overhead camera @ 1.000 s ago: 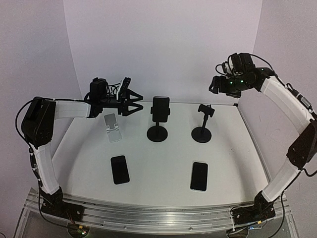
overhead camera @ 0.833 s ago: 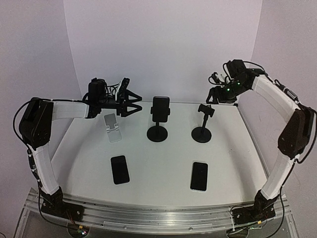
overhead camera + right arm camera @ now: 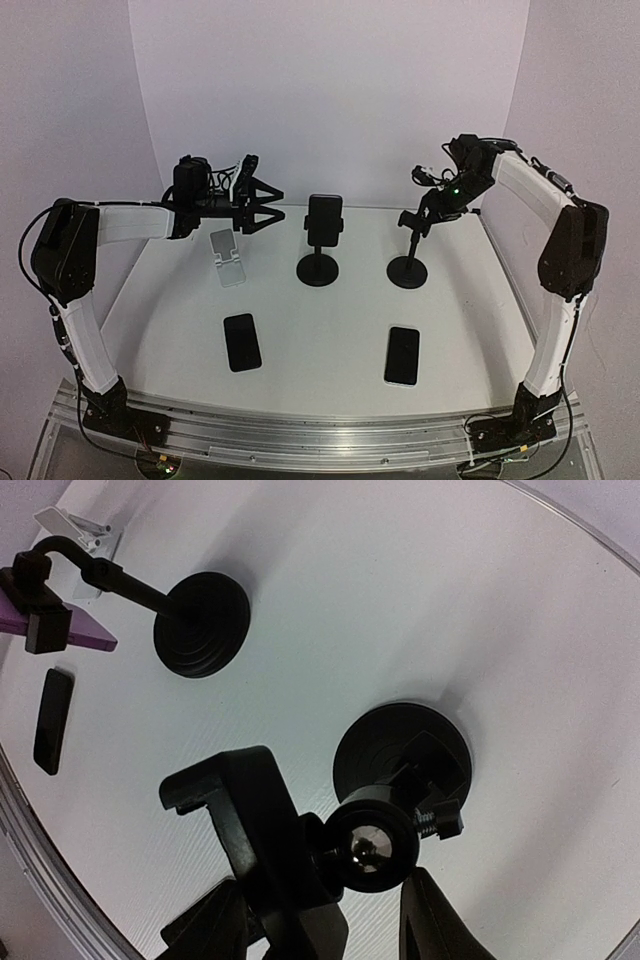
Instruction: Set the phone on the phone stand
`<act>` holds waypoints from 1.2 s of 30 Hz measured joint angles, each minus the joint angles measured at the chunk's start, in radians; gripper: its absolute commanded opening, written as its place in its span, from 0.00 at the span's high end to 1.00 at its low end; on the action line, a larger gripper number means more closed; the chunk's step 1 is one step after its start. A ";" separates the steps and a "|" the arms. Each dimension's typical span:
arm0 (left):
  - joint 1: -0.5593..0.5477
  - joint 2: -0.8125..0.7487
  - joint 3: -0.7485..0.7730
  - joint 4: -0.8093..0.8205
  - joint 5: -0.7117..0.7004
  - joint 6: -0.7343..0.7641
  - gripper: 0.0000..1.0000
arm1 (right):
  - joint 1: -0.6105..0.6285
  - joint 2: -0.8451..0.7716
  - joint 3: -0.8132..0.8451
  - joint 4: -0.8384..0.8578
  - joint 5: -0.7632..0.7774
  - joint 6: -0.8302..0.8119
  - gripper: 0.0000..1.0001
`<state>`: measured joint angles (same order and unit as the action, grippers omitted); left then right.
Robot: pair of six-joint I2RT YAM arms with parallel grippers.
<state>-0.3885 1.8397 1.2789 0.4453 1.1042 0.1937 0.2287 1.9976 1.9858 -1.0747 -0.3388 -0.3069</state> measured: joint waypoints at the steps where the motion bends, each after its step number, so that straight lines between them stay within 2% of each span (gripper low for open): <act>1: 0.000 0.000 0.000 0.000 0.000 -0.001 0.28 | 0.000 0.000 0.000 0.000 -0.001 0.000 0.57; 4: 0.000 0.000 0.000 0.000 0.000 -0.003 0.28 | 0.000 0.001 0.000 0.000 0.000 -0.004 0.67; 10: 0.002 0.000 0.000 0.000 -0.001 -0.003 0.28 | 0.003 0.009 0.000 0.004 0.007 -0.003 0.76; 18: 0.002 0.000 0.000 0.000 -0.005 -0.004 0.28 | 0.006 0.014 -0.010 0.024 0.015 -0.013 0.99; 29: 0.002 0.000 0.000 0.000 -0.008 -0.004 0.28 | 0.036 -0.029 -0.062 0.034 0.037 -0.007 1.00; 36: 0.002 0.000 0.000 -0.001 -0.006 -0.007 0.28 | 0.126 -0.149 -0.196 0.032 0.062 0.032 1.00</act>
<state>-0.3866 1.8397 1.2789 0.4438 1.0982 0.1864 0.3548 1.8486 1.7903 -1.0427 -0.2768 -0.2746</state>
